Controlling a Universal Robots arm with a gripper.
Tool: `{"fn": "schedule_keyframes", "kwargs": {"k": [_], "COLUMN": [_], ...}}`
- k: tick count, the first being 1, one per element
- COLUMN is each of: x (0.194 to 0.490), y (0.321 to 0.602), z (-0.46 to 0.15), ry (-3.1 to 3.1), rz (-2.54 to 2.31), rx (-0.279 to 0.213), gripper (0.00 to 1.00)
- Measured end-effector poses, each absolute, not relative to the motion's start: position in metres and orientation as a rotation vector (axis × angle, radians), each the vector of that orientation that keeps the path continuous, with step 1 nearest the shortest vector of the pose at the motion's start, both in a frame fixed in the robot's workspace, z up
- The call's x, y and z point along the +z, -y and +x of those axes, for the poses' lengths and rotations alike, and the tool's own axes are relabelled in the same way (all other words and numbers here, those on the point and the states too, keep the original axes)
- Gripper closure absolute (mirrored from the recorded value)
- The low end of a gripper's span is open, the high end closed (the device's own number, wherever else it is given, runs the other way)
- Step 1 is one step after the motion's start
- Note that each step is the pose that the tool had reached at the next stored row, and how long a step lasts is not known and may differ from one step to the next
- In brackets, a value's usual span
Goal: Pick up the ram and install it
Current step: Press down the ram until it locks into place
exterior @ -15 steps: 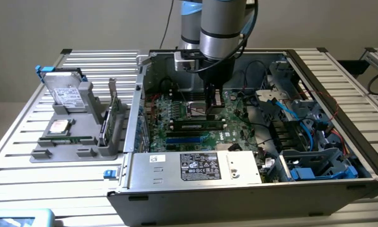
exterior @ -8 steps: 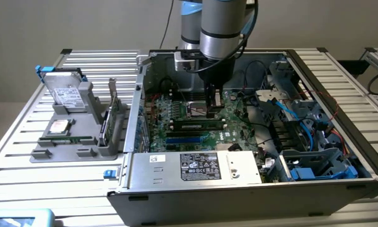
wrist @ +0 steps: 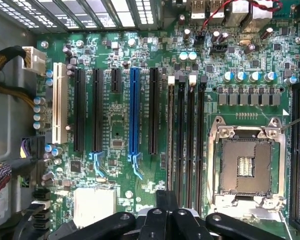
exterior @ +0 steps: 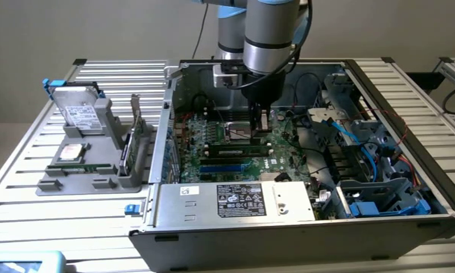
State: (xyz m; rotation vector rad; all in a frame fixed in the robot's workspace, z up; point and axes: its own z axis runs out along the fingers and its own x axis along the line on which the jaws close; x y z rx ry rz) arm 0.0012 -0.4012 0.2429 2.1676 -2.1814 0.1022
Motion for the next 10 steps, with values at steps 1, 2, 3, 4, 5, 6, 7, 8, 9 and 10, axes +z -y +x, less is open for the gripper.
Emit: {"fn": "schedule_keyframes", "kwargs": {"k": [1, 2, 3, 4, 5, 6, 7, 8, 9, 10], "x": [0.2412, 0.2396, 0.2382, 0.2376, 0.2372, 0.2368, 0.2362, 0.2358, 0.2357, 0.2356], "y": [0.4012, 0.401, 0.401, 0.401, 0.401, 0.4008, 0.4006, 0.4003, 0.4, 0.3997], "z": [0.0012, 0.0012, 0.0012, 0.0015, 0.0014, 0.0015, 0.0015, 0.0016, 0.0021, 0.0025], "ry": [2.183, 2.186, 2.189, 2.193, 2.197, 2.202, 2.207, 2.211, 2.214, 2.215], "rz": [2.165, 2.163, 2.16, 2.156, 2.153, 2.15, 2.147, 2.143, 2.14, 2.139], "rx": [0.102, 0.102, 0.101, 0.1, 0.099, 0.097, 0.095, 0.094, 0.094, 0.094], "gripper": [0.89, 0.89, 0.89, 0.89, 0.89, 0.89, 0.89, 0.89, 0.89, 0.89]}}
